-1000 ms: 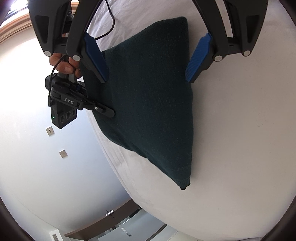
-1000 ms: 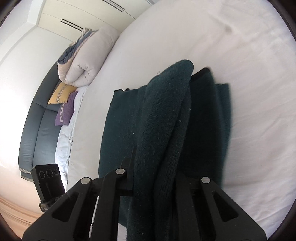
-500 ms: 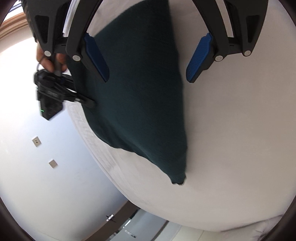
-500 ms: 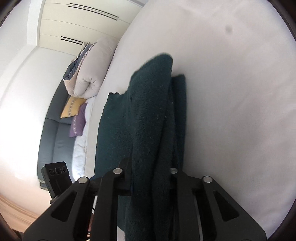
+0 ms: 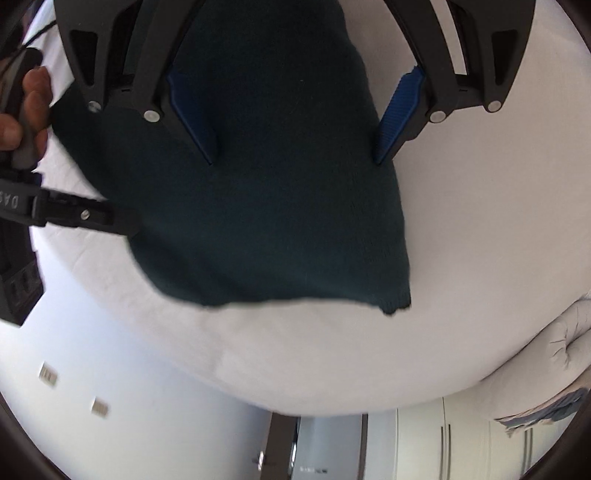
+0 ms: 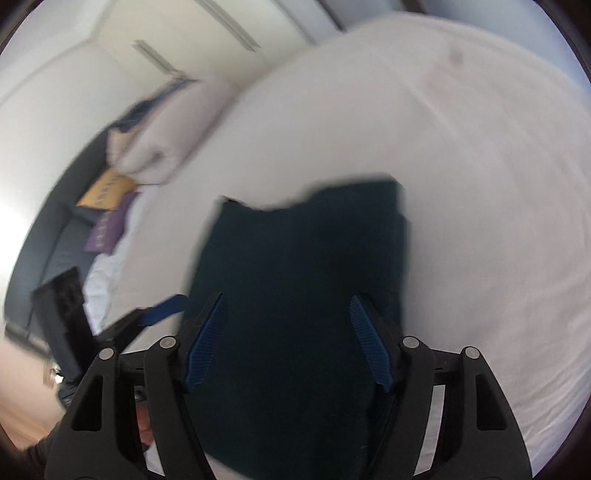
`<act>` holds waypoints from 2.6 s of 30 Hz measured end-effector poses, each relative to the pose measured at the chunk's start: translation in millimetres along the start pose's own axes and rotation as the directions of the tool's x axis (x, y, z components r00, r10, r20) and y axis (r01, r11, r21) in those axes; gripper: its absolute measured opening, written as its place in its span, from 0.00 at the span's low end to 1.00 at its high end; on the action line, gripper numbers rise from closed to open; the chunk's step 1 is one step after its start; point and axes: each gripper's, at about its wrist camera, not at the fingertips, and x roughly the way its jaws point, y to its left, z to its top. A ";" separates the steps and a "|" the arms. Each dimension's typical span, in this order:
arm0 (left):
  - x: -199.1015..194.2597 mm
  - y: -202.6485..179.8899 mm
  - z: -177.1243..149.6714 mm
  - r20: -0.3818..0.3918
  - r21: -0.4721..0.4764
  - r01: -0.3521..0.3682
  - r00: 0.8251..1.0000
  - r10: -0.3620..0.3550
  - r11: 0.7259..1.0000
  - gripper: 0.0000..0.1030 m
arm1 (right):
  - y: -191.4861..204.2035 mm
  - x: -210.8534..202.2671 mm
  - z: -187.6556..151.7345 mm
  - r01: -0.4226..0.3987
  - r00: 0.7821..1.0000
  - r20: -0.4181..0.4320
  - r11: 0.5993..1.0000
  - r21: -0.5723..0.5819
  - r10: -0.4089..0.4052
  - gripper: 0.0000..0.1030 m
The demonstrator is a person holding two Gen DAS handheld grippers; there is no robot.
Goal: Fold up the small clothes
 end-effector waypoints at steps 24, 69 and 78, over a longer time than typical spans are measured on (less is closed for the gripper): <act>11.1 79.5 -3.4 -0.076 -0.348 0.252 0.952 -0.296 0.903 0.71 | -16.4 -8.0 -22.9 0.002 0.990 -0.144 0.999 0.042 0.004 0.57; -310.9 112.8 -260.7 0.316 -0.283 -0.040 0.940 0.132 0.958 1.00 | 176.9 -220.3 -346.2 0.097 0.980 0.183 0.990 -0.100 -0.077 0.50; -402.4 24.1 -271.2 0.552 -0.193 -0.415 0.703 0.448 0.889 1.00 | 287.6 -356.4 -409.8 0.425 0.635 0.770 0.860 -0.281 -0.062 1.00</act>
